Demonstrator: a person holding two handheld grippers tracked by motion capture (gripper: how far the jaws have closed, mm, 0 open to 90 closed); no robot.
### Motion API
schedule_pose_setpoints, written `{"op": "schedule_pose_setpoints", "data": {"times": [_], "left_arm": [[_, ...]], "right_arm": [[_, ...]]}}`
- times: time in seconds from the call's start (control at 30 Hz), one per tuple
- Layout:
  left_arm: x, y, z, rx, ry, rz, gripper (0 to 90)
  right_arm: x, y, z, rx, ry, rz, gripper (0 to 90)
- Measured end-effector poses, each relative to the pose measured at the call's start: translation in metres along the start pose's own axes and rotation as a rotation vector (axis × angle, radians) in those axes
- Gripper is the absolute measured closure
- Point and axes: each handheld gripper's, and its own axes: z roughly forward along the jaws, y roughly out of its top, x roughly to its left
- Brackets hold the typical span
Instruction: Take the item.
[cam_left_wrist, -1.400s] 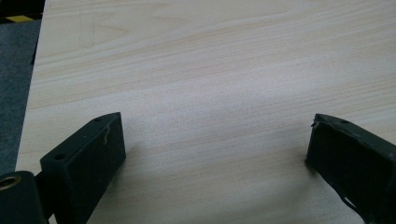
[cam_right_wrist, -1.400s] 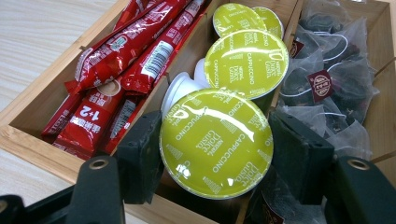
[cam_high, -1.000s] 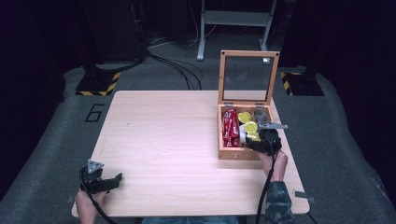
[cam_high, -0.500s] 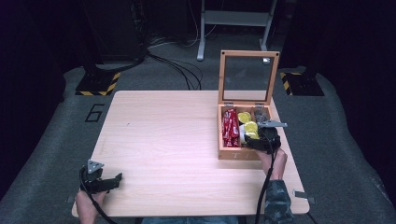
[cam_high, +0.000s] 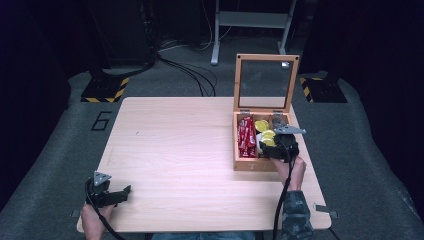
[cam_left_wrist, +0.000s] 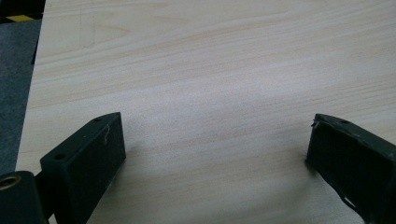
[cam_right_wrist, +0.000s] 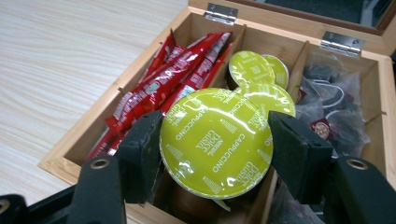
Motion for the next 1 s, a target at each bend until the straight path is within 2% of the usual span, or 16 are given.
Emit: {"op": "schedule_pose_setpoints", "data": {"times": [0.63, 0.83, 1.0], "left_arm": [[0.0, 0.0, 0.0, 0.002, -0.001, -0.005, 4.2], [0.0, 0.0, 0.0, 0.004, -0.002, -0.004, 4.2], [0.0, 0.0, 0.0, 0.0, 0.0, -0.004, 4.2]], "right_arm": [[0.017, 0.018, 0.0, -0.032, 0.031, -0.037, 37.5], [0.023, 0.022, 0.004, -0.038, 0.038, -0.061, 37.5], [0.03, 0.025, 0.008, -0.036, 0.056, -0.059, 37.5]]}}
